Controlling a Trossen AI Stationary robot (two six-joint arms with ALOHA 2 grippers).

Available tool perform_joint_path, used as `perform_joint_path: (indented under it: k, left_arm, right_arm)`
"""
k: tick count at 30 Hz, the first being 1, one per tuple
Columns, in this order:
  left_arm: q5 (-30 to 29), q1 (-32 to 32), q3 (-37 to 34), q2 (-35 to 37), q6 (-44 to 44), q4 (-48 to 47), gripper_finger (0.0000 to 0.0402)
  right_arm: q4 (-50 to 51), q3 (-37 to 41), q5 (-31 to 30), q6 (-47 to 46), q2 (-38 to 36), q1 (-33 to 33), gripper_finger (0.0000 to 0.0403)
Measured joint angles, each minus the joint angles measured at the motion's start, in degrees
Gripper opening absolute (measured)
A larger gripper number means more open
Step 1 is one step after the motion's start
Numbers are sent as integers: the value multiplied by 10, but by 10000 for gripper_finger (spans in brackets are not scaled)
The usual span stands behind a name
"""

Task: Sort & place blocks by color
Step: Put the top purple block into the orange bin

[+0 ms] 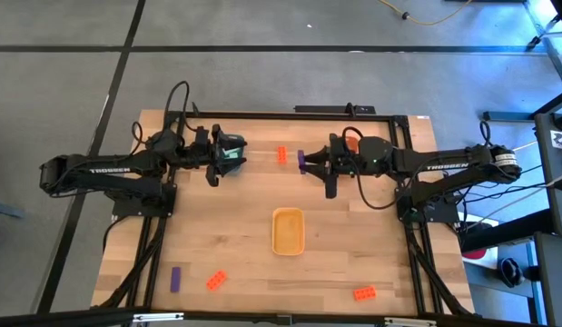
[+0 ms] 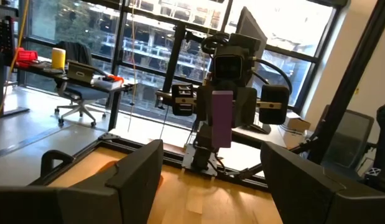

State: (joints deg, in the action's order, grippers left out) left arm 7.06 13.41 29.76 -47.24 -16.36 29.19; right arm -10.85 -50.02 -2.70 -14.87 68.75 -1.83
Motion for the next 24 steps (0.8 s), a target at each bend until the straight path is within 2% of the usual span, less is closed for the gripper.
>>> perform_joint_path:
  k: [8, 11, 14, 18, 21, 24]
  left_arm:
    - [-5, 1, 0, 0, 3, 0, 262]
    - [-5, 1, 0, 0, 3, 0, 262]
    - [-5, 1, 0, 0, 1, 0, 262]
    - [-5, 1, 0, 0, -17, 0, 262]
    - [-5, 1, 0, 0, -40, 0, 262]
    - [-5, 1, 0, 0, -46, 0, 262]
  right_arm:
    - [9, 0, -3, 2, 0, -3, 105]
    - [50, 0, -33, -10, 0, -29, 105]
    - [133, 0, -78, -50, 0, -88, 105]
    - [284, 0, -84, -96, 1, -188, 105]
    - [391, 0, -99, -96, 12, -260, 105]
    - [418, 20, -88, -90, 36, -319, 105]
